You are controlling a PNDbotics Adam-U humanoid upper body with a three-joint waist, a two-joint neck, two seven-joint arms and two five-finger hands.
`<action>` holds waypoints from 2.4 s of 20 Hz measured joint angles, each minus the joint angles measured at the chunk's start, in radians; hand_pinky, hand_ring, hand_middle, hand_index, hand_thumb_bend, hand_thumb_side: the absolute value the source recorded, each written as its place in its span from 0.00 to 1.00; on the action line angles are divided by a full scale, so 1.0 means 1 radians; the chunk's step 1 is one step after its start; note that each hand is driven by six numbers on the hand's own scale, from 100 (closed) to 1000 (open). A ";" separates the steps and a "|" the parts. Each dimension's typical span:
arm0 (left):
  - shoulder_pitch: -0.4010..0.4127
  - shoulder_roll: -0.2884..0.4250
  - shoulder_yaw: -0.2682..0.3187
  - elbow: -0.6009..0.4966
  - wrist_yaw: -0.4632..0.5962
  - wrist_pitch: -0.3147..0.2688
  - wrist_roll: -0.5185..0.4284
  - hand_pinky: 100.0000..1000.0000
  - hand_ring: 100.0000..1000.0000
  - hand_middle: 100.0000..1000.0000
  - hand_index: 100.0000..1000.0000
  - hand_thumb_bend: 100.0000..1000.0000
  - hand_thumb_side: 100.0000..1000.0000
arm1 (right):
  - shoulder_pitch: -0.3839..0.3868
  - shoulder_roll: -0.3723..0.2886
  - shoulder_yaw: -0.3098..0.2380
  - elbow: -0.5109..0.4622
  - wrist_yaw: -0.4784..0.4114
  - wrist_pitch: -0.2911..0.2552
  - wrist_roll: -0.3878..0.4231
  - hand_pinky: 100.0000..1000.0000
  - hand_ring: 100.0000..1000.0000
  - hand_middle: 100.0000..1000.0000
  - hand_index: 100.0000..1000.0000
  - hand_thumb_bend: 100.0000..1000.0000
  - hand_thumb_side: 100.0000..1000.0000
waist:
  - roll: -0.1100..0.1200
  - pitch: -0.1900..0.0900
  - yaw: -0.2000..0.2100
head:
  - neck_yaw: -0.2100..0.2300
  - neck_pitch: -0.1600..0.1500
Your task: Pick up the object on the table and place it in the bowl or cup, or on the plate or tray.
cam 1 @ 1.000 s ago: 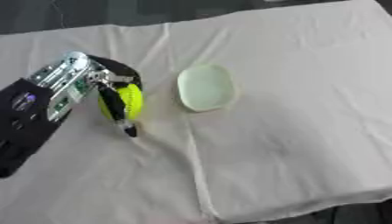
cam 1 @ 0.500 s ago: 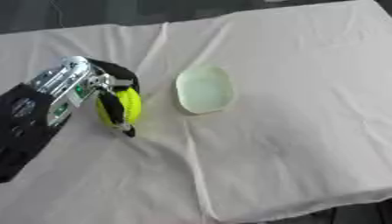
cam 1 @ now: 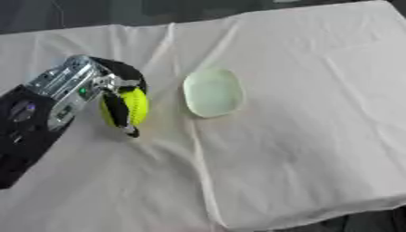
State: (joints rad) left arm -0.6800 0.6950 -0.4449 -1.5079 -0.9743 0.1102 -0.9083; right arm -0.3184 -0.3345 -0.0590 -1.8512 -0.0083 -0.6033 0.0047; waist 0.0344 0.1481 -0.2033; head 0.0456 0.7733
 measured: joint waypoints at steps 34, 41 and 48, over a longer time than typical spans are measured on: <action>-0.221 -0.080 0.066 0.057 0.022 0.104 0.053 0.00 0.38 0.84 0.59 0.46 0.43 | -0.031 0.001 0.009 0.002 -0.008 0.005 0.009 0.58 0.72 0.76 0.93 0.00 1.00 | 0.050 0.017 -0.177 | 0.034 -0.011; -0.245 -0.107 0.065 0.096 0.009 0.097 0.059 0.00 0.38 0.83 0.59 0.45 0.45 | -0.046 0.001 0.010 0.000 -0.009 0.007 0.012 0.58 0.72 0.76 0.93 0.00 1.00 | 0.063 0.026 -0.203 | 0.044 -0.018; -0.243 -0.132 0.052 0.111 -0.002 0.093 0.056 0.00 0.39 0.84 0.60 0.45 0.46 | -0.048 0.010 0.010 0.000 -0.010 0.010 0.017 0.58 0.72 0.76 0.94 0.00 1.00 | 0.065 0.026 -0.207 | 0.044 -0.017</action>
State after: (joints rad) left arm -0.9226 0.5633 -0.3932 -1.3969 -0.9761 0.2031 -0.8528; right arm -0.3669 -0.3249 -0.0486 -1.8512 -0.0186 -0.5934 0.0212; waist 0.0991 0.1739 -0.4106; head 0.0898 0.7565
